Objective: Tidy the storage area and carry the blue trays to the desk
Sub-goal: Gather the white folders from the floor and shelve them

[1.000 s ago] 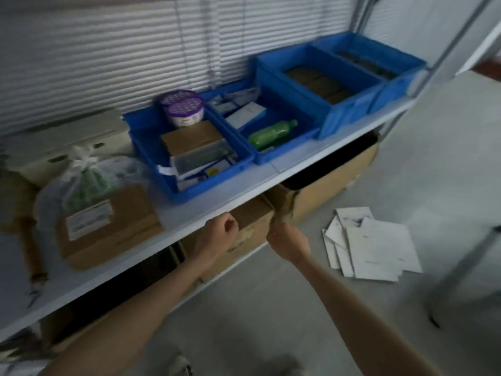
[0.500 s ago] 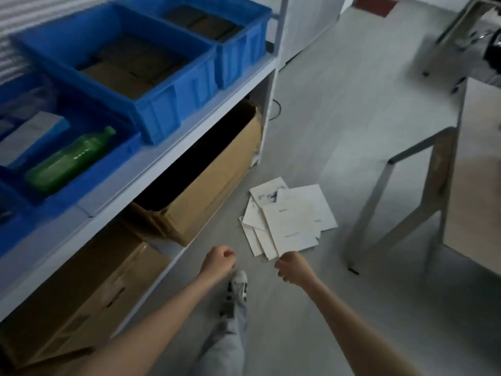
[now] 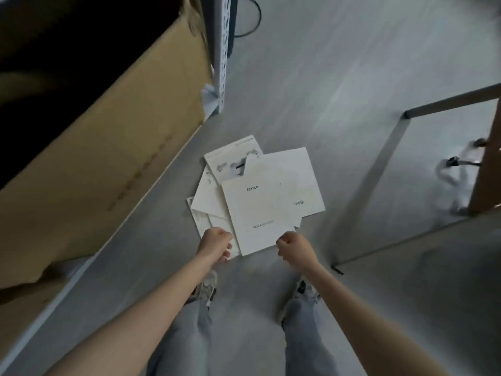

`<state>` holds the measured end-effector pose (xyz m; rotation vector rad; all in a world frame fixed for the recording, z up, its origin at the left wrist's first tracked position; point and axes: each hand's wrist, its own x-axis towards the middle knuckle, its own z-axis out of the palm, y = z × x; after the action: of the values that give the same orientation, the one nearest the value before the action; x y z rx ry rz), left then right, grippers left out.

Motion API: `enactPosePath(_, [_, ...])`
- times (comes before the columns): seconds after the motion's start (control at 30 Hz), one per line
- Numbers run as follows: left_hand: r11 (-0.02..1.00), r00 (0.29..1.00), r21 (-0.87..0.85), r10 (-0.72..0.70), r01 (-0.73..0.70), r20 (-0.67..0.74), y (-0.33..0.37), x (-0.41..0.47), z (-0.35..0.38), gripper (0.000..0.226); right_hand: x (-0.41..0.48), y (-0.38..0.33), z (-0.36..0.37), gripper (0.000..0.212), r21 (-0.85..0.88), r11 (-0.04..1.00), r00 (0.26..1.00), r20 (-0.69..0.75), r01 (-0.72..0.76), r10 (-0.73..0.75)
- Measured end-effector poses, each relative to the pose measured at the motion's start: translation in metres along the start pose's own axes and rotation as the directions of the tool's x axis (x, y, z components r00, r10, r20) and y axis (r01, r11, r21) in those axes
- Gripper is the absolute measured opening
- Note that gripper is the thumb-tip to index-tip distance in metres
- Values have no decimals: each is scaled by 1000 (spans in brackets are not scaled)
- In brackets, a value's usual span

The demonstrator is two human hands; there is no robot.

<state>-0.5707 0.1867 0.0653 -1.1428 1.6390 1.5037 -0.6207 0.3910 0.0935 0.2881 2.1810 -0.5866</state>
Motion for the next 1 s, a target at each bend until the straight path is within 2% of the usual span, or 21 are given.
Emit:
enactPosePath(0.1, [1000, 999, 19, -3, 4, -51, -11, 103, 42, 10, 122, 34, 19, 22, -67, 997, 999, 46, 32, -29])
enactPosePath(0.2, [999, 993, 35, -25, 29, -113, -37, 212, 82, 8, 236, 68, 39, 29, -297, 945, 989, 89, 137, -116])
enactPosePath(0.23, [998, 989, 60, -18, 27, -145, -47, 249, 95, 13, 274, 80, 44, 33, -382, 906, 983, 96, 182, -157])
enactPosePath(0.33, [991, 952, 124, -9, 49, -305, -68, 345, 134, 56, 378, 107, 48, 49, -558, 793, 962, 40, 245, -269])
enactPosePath(0.4, [991, 904, 127, 18, 40, -428, -73, 387, 158, 68, 431, 116, 51, 62, -500, 849, 966, -84, 172, -245])
enactPosePath(0.47, [994, 831, 105, 49, 11, -554, -77, 415, 175, 66, 469, 120, 62, 75, -337, 936, 965, -195, 102, -175])
enactPosePath(0.53, [999, 745, 8, 42, -50, -666, -86, 436, 179, 58, 495, 124, 71, 78, -276, 951, 937, -277, 137, -215])
enactPosePath(0.6, [988, 694, -87, 26, -126, -719, -92, 449, 174, 48, 514, 125, 68, 72, -164, 962, 920, -293, 218, -258])
enactPosePath(0.7, [967, 672, -121, 63, -224, -738, -91, 453, 164, 37, 526, 119, 53, 43, -7, 944, 910, -264, 330, -320])
enactPosePath(0.77, [947, 593, -21, 183, -320, -784, -82, 449, 162, 35, 526, 116, 45, 35, 5, 932, 889, -305, 361, -343])
enactPosePath(0.83, [901, 474, 187, 371, -390, -799, -67, 447, 161, 37, 526, 117, 39, 38, 24, 958, 911, -316, 287, -265])
enactPosePath(0.87, [879, 445, 285, 446, -383, -776, -58, 449, 161, 39, 527, 119, 38, 42, 1, 976, 927, -312, 219, -208])
enactPosePath(0.9, [867, 464, 355, 490, -350, -738, -49, 453, 161, 40, 530, 122, 36, 49, -65, 987, 932, -326, 148, -161])
enactPosePath(0.97, [883, 602, 397, 464, -251, -650, -32, 460, 164, 47, 534, 131, 32, 63, -177, 984, 906, -413, 17, -90])
enactPosePath(1.0, [890, 665, 412, 428, -193, -613, -27, 462, 167, 50, 534, 134, 30, 70, -165, 986, 894, -444, -19, -57])
